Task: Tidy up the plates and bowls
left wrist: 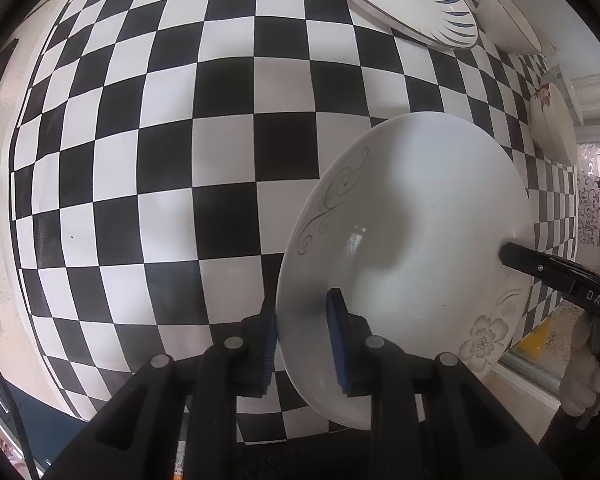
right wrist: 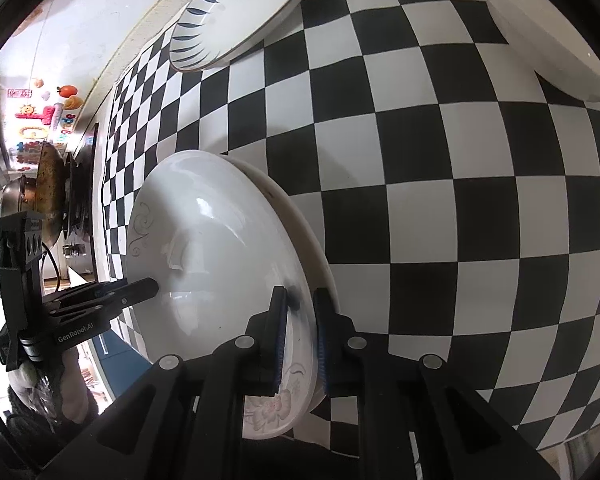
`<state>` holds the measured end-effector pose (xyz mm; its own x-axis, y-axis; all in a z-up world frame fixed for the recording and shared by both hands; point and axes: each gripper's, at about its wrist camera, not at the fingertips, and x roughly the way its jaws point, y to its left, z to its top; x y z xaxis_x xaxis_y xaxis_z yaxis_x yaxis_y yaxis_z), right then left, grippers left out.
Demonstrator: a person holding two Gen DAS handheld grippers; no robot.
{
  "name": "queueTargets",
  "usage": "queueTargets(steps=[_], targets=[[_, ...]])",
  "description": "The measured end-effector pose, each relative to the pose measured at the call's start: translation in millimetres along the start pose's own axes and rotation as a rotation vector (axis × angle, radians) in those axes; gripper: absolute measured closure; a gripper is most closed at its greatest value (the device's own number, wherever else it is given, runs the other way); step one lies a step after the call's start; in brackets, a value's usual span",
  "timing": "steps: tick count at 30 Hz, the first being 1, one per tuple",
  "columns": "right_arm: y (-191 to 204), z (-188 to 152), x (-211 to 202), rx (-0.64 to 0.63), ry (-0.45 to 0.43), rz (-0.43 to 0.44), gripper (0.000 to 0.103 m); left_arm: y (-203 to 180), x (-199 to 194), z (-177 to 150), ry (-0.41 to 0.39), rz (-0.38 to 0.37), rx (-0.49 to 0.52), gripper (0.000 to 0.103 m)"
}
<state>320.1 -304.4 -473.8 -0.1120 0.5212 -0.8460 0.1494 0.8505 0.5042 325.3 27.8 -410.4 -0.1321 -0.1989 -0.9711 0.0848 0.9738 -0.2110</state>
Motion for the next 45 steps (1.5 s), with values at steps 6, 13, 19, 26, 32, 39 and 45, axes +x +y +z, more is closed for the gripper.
queueTargets(steps=[6,13,19,26,32,39,45], targets=[[-11.4,8.3,3.0,0.080,0.051,0.111,0.069,6.1,3.0,3.9,0.034,-0.018,-0.016,0.081],[-0.1,14.1,5.8,0.081,0.089,0.111,0.052,13.9,5.1,4.2,0.065,-0.024,-0.057,0.081],[10.9,12.5,4.8,0.050,0.134,0.025,0.052,17.6,0.7,3.7,0.069,-0.009,-0.069,0.081],[30.7,8.5,3.9,-0.008,0.149,-0.096,0.052,11.4,-3.3,1.3,0.071,0.001,-0.075,0.081],[34.5,7.8,3.3,-0.029,0.161,-0.136,0.054,4.1,-8.9,0.8,0.050,0.033,-0.056,0.081],[29.7,9.2,2.7,-0.059,0.198,-0.244,0.056,-11.3,-14.9,4.3,0.040,0.063,-0.027,0.081],[23.3,15.6,-8.9,-0.047,0.179,-0.231,0.056,-21.1,-22.5,15.0,0.020,0.072,-0.015,0.081]])
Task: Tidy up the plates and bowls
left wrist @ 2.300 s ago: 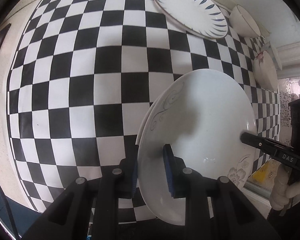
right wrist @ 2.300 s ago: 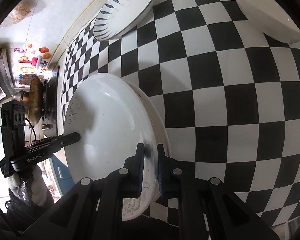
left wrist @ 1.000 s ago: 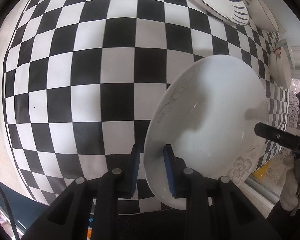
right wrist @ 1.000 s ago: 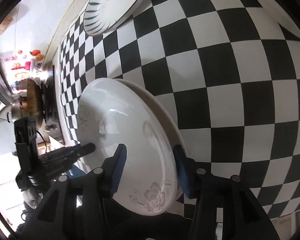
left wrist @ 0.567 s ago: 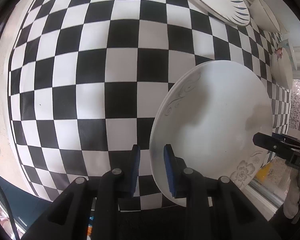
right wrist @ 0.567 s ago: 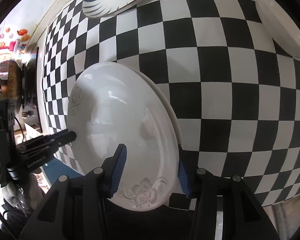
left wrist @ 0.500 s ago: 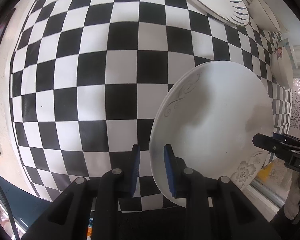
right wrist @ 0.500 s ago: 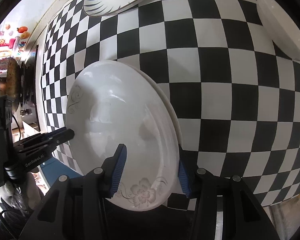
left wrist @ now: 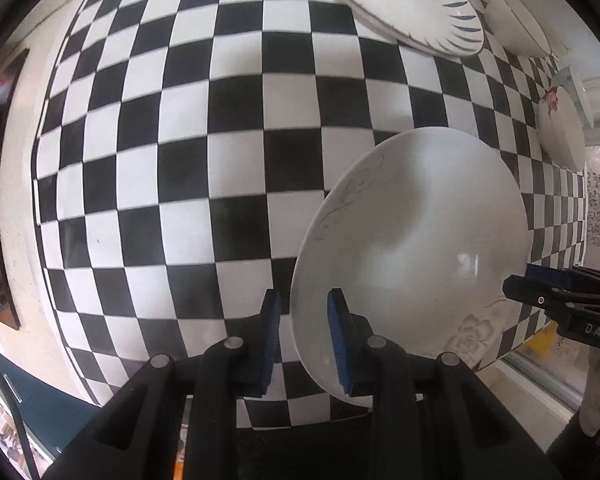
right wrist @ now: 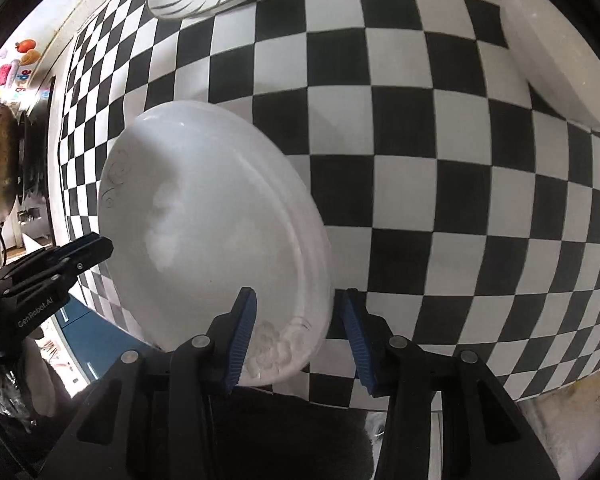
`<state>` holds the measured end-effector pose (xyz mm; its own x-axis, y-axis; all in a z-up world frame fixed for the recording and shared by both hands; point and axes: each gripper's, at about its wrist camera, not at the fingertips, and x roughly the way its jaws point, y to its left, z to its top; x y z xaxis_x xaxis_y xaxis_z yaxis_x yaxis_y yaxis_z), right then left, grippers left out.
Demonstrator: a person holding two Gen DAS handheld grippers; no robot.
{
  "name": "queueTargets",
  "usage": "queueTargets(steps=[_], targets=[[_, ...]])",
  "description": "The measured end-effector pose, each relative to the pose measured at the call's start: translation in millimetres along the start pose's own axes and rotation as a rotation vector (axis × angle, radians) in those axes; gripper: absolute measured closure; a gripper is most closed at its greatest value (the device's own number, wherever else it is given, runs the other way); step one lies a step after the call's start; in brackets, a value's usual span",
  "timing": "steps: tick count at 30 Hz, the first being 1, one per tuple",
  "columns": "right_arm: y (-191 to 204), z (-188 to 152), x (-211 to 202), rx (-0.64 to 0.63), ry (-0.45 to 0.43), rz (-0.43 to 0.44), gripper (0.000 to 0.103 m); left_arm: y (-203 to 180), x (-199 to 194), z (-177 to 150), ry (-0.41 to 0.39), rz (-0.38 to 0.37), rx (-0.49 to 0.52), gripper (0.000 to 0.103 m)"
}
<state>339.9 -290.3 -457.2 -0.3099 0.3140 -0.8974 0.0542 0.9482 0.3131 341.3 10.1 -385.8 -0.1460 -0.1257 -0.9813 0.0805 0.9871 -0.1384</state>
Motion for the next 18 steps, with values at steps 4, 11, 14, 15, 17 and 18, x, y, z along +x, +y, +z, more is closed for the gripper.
queueTargets(steps=[4,11,14,15,17,18], targets=[[-3.9,16.8,-24.8,0.010,-0.102,-0.001,0.055,0.2,-11.6,17.0,-0.029,-0.021,-0.016,0.081],[-11.3,82.6,-76.0,0.010,-0.310,0.001,0.052,1.6,-40.2,86.7,-0.123,-0.035,-0.063,0.075],[-19.8,118.5,-88.5,0.030,-0.321,0.011,0.052,6.8,-45.9,126.0,-0.147,-0.042,-0.075,0.074],[-21.2,129.5,-91.0,0.030,-0.327,0.010,0.052,5.6,-47.5,136.9,-0.157,-0.041,-0.068,0.074],[-22.3,150.1,-93.8,0.027,-0.345,-0.009,0.053,2.0,-46.8,161.5,-0.169,-0.036,-0.050,0.075],[-17.6,159.0,-91.3,0.027,-0.350,-0.025,0.053,2.7,-44.4,171.2,-0.167,-0.046,-0.045,0.075]])
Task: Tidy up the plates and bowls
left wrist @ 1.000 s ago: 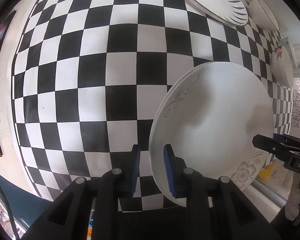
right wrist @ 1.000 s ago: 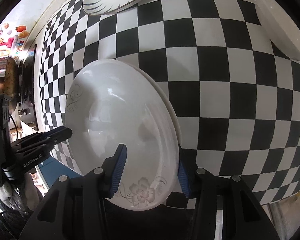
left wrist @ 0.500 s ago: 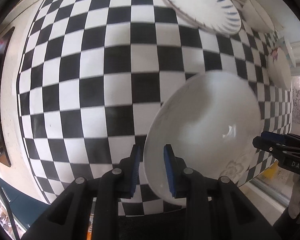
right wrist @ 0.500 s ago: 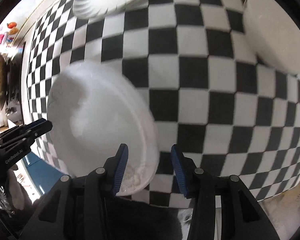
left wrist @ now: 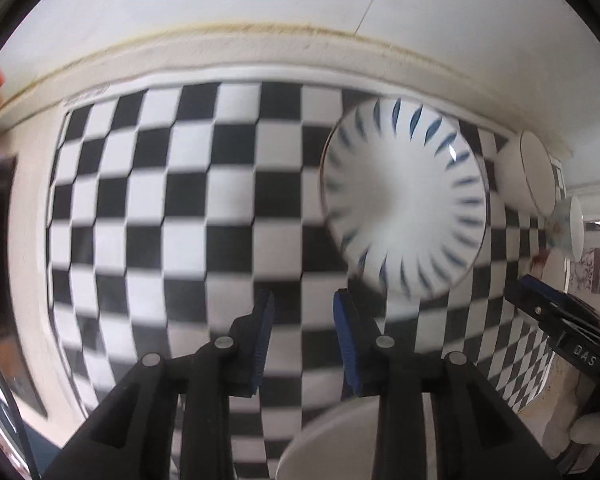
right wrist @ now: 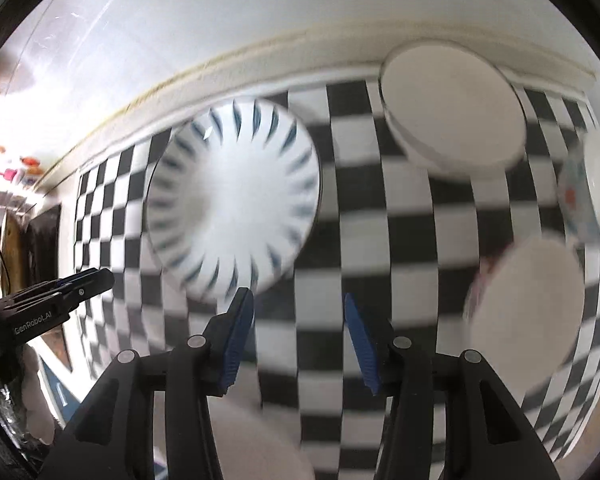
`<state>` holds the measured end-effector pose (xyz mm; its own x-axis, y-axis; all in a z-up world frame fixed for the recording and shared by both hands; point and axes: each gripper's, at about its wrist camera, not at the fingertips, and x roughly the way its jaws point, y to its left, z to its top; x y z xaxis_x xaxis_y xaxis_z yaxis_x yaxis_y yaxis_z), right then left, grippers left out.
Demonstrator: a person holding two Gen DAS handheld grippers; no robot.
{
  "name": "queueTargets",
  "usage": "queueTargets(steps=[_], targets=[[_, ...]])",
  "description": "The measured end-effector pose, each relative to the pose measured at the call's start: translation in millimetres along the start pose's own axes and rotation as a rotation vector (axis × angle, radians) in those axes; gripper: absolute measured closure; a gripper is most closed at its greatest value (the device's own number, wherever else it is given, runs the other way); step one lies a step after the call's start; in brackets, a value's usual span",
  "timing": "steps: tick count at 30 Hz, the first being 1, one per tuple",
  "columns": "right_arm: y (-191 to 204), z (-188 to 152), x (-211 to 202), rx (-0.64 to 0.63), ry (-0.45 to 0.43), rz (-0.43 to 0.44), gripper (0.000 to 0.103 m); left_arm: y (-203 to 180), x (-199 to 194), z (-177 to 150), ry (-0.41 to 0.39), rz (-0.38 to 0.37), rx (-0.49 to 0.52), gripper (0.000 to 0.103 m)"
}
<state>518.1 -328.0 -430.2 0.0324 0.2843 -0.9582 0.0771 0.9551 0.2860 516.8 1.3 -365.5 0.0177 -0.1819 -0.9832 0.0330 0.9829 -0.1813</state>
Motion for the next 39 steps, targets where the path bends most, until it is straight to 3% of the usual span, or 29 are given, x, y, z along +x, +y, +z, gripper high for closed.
queueTargets(steps=[8,13,16,26,39], targets=[[-11.3,50.3,40.4,0.048,0.040,0.024,0.055,-16.0,33.8,55.6,0.048,-0.040,0.034,0.075],[-18.4,56.6,55.2,0.066,0.065,0.045,0.084,-23.7,57.7,69.3,0.079,-0.001,0.062,0.082],[-23.4,57.6,62.8,0.075,0.078,0.058,0.092,-22.9,62.7,70.9,0.083,0.017,0.071,0.089],[-20.4,49.1,61.1,0.045,0.052,0.065,0.093,-9.8,59.9,68.5,0.049,0.000,0.051,0.094],[-9.6,24.8,33.9,0.009,0.011,0.110,0.093,-17.1,33.4,35.8,-0.008,-0.008,0.053,0.094]])
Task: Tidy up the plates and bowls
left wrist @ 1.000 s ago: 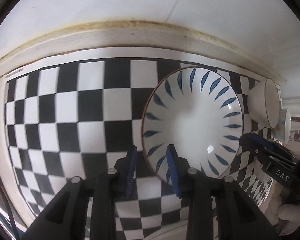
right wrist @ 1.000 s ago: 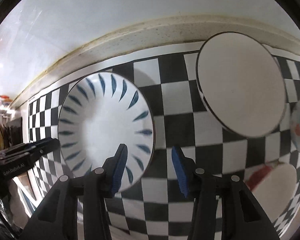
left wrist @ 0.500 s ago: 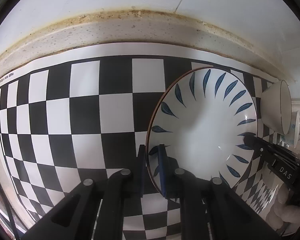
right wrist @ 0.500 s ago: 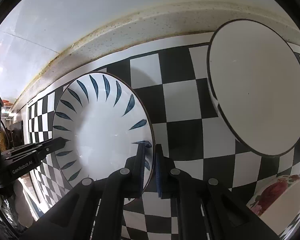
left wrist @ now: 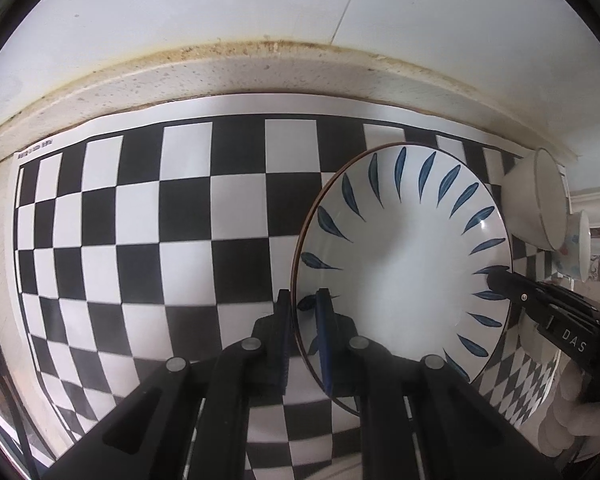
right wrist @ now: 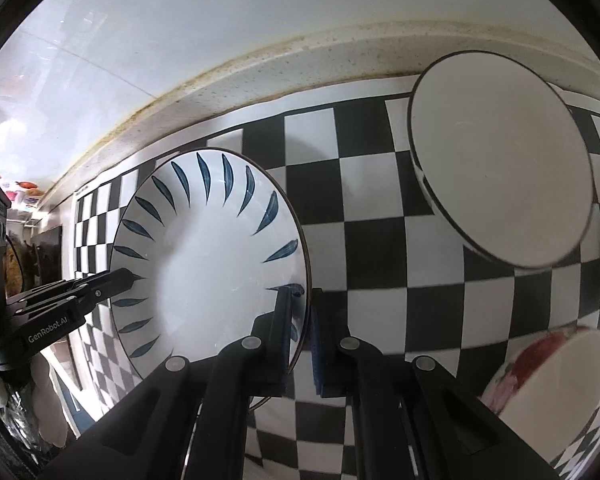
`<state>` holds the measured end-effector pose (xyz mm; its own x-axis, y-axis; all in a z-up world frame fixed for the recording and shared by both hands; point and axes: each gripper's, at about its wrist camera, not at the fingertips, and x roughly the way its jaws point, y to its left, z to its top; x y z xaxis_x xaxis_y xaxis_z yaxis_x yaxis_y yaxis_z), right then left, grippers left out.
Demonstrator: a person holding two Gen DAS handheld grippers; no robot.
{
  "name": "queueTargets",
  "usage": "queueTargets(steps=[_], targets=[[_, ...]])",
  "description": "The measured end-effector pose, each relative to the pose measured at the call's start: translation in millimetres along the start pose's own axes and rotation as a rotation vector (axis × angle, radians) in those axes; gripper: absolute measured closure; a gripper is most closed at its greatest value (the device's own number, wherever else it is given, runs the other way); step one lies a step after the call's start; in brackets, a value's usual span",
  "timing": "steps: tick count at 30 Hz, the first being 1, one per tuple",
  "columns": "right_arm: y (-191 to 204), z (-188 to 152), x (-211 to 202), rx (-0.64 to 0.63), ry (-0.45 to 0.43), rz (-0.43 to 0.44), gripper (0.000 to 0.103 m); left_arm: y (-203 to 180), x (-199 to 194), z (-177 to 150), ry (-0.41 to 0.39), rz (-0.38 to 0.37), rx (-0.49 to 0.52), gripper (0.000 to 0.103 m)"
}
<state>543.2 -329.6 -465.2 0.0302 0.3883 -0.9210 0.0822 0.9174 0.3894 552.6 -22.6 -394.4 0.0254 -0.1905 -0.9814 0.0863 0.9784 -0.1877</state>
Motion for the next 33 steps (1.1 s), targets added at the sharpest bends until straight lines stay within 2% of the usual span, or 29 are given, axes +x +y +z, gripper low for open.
queueTargets(steps=[8,14,22,33], targets=[[11.3,-31.9,-40.7,-0.022,-0.045,0.038,0.094,-12.7,-39.5,-33.6,-0.049,0.008,0.028,0.094],[19.2,-60.0,-74.3,-0.048,-0.082,0.051,0.095,-17.9,-66.2,-68.4,-0.065,-0.015,0.039,0.094],[21.9,-100.1,-109.3,-0.056,-0.129,0.077,0.095,-26.8,-98.7,-96.2,-0.109,-0.033,0.065,0.094],[20.8,-173.9,-122.4,-0.071,-0.103,0.111,0.095,-27.3,-116.7,-152.3,-0.115,-0.036,0.097,0.094]])
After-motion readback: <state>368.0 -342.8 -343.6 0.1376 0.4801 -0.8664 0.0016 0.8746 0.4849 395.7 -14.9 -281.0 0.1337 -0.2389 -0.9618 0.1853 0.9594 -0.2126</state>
